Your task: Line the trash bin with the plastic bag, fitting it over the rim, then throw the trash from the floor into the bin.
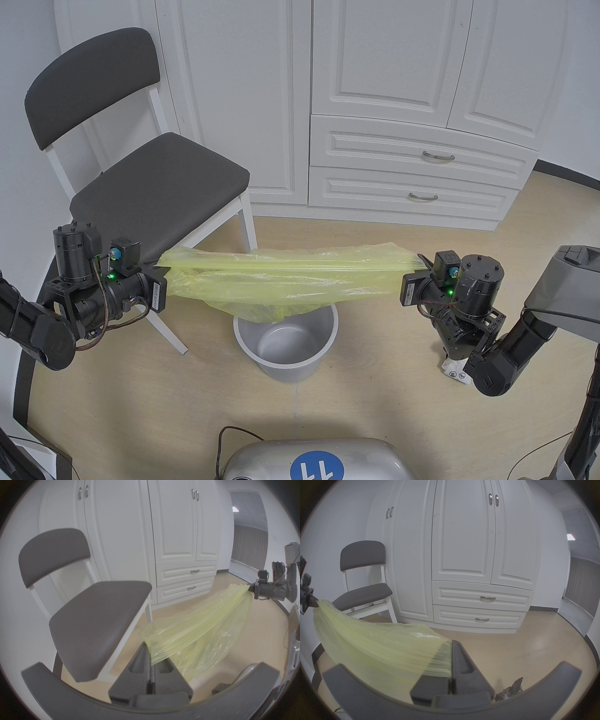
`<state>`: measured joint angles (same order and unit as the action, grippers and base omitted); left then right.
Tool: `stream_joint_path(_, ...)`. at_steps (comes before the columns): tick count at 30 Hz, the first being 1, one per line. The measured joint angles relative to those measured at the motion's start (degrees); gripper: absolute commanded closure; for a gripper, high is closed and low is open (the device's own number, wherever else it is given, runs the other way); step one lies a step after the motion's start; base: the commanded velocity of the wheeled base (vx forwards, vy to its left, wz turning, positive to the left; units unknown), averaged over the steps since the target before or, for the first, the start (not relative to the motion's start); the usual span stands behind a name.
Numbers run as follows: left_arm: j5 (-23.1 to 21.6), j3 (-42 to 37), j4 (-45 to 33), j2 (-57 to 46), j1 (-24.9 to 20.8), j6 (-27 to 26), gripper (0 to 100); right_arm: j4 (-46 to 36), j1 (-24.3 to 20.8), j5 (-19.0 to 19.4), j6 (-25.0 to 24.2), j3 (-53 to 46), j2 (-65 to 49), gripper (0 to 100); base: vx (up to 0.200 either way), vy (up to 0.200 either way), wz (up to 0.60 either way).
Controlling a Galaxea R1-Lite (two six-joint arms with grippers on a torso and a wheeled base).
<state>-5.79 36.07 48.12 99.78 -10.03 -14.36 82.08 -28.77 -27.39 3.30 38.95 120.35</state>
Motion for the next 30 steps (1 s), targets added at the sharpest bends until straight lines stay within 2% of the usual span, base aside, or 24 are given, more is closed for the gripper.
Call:
stream_joint_path(10,-0.3,-5.1,16.6,0.7,-5.0,0.0,100,6.1,-1.5,0.6,1.5,0.1,1.4,100,0.0,0.0,0.0)
stream_joint_path(15,-0.8,-6.7,20.7,1.0,-7.5,0.3,100,6.8,-2.2,0.7,2.0,0.3,2.0,100,0.0,0.0,0.0)
stream_joint_path(20,-3.5,-7.4,25.4,1.6,-9.2,0.7,100,6.9,-3.1,1.0,1.9,0.6,2.1,100,0.0,0.0,0.0)
stream_joint_path(25,-4.9,-8.2,30.4,2.7,-10.9,2.2,100,6.9,-4.8,1.9,0.8,0.8,2.2,100,0.0,0.0,0.0)
stream_joint_path(30,-5.9,-9.7,33.2,3.5,-14.0,3.8,100,6.9,-7.7,2.3,-3.2,1.8,2.2,100,0.0,0.0,0.0)
